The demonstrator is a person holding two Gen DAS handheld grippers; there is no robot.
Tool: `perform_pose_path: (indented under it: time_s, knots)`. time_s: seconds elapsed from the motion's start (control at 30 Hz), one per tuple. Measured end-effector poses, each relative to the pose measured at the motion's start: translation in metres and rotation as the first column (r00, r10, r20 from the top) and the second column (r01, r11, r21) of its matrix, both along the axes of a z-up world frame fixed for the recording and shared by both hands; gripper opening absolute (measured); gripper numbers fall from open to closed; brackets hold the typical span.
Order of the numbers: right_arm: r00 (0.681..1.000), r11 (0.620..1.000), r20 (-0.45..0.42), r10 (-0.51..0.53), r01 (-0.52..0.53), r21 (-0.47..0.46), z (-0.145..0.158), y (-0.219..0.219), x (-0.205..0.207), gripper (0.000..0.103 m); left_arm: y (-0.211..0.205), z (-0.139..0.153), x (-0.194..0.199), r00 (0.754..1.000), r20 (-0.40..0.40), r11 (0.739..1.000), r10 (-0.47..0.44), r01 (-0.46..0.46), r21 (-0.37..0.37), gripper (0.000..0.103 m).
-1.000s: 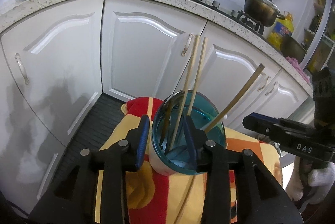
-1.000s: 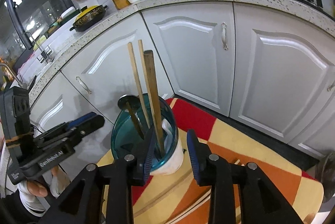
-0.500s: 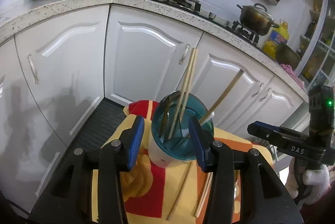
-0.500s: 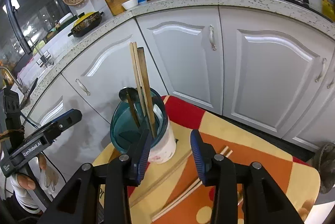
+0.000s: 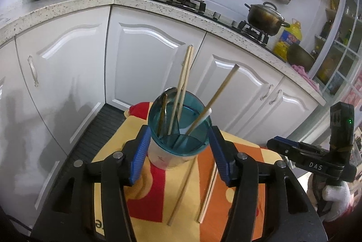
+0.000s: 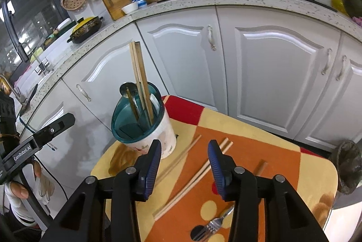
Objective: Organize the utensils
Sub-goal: 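Open and withdraw both tools from the cup back over the cloth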
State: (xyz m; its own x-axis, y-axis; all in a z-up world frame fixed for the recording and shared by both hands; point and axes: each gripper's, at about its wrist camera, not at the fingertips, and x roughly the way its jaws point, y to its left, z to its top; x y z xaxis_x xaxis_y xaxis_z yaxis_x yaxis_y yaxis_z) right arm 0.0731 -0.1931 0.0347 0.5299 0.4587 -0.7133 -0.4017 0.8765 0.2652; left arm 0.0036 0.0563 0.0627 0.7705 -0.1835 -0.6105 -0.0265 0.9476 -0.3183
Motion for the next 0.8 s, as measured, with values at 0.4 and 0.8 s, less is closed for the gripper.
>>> perform_pose_path:
  time_s: [0.4, 0.8]
  knots:
    - [0.997, 0.996, 0.017, -0.071, 0.072, -0.052, -0.004, -0.038, -0.024, 0.057, -0.017, -0.003, -0.014, 0.997, -0.018, 0.998, -0.069, 0.069, -0.012, 0.065]
    - [0.985, 0.984, -0.064, -0.159, 0.153, -0.087, -0.040, -0.082, -0.038, 0.058, -0.032, -0.035, -0.023, 0.983, -0.089, 0.987, -0.163, 0.163, -0.006, 0.065]
